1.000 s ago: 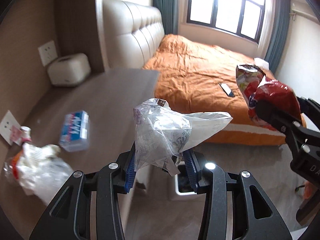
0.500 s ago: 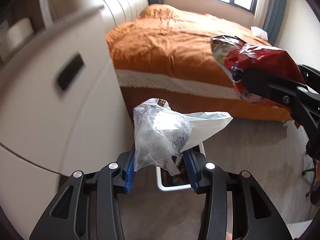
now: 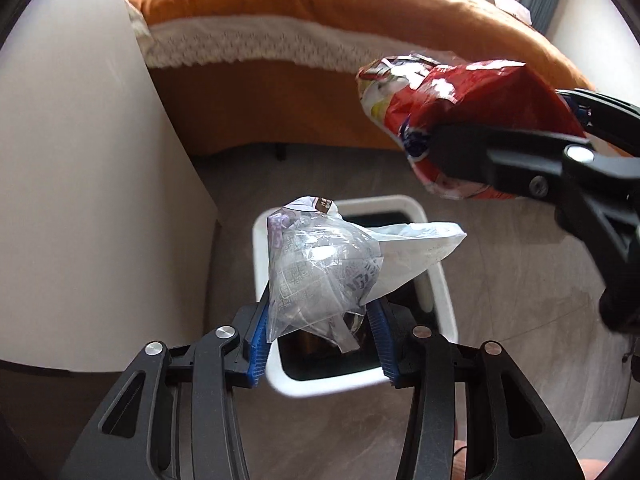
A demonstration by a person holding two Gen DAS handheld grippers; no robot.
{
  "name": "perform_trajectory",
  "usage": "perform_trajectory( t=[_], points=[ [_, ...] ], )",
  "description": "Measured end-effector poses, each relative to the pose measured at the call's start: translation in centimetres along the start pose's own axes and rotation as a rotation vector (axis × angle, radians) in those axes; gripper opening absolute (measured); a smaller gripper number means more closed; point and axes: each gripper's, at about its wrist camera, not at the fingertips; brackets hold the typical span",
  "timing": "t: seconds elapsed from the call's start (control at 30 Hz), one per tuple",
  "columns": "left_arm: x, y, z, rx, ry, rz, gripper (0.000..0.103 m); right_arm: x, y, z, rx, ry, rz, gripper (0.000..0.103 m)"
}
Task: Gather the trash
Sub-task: 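Open both grippers to drop the red bag and plastic bag into the bin, then move both grippers back to the trash on the desk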
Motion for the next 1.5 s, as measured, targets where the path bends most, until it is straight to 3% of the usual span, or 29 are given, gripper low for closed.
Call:
perform_trajectory(
  t=[0.03, 0.07, 0.1, 0.23, 0.37, 0.63, 0.87, 1.1, 1.37, 1.5],
  points=[
    [1.1, 0.1, 0.6, -0.003, -0.008, 0.009, 0.076, 1.6, -0.2, 0.7, -0.025, -0.029, -0.004, 0.075],
    [2.4, 0.1, 1.0, -0.007, -0.008, 0.007, 0.092, 3.0, -0.4, 1.4, -0.050, -0.044, 0.007, 0.085],
    [2.9, 0.2, 1.2, -0.011, 0.009, -0.007, 0.098, 3.9, -0.4, 1.9, -0.066, -0.050, 0.017, 0.098],
    [5.2, 0.0, 2.2, -0.010, 0.007, -0.027, 0.098, 6.9, -0.4, 4.2, -0.117, -0.076, 0.061, 0.099],
    [5.7, -0.7, 2.2, -0.010, 0.011, -0.043, 0.098, 7.1, -0.1, 4.5, -0.105, -0.086, 0.085, 0.099],
    [1.0, -2.4, 2.1, -0.040, 0.032, -0.044, 0.098, 3.0, -0.4, 1.9, -0.089, -0.053, 0.108, 0.099],
    [-8.0, -3.0, -0.8, -0.073, 0.105, -0.053, 0.098, -4.6, -1.7, -2.4, -0.072, 0.018, 0.125, 0.099],
    [-19.2, -3.3, -3.4, -0.133, 0.198, -0.018, 0.098, -15.5, -3.8, -7.6, -0.043, 0.136, 0.158, 0.099],
    [-32.8, -3.8, -3.5, -0.210, 0.309, -0.021, 0.098, -27.4, -8.0, -12.7, -0.044, 0.294, 0.140, 0.099],
    [-39.2, -6.0, -2.5, -0.248, 0.358, -0.081, 0.098, -31.1, -11.4, -15.0, -0.099, 0.353, 0.108, 0.099]
  ],
)
Point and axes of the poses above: each gripper's, at about its wrist camera, not at the fingertips, and x roughly the way its jaws point, y to its right, z to its underside, and after that the axes turned 3 degrees about -y, right-handed
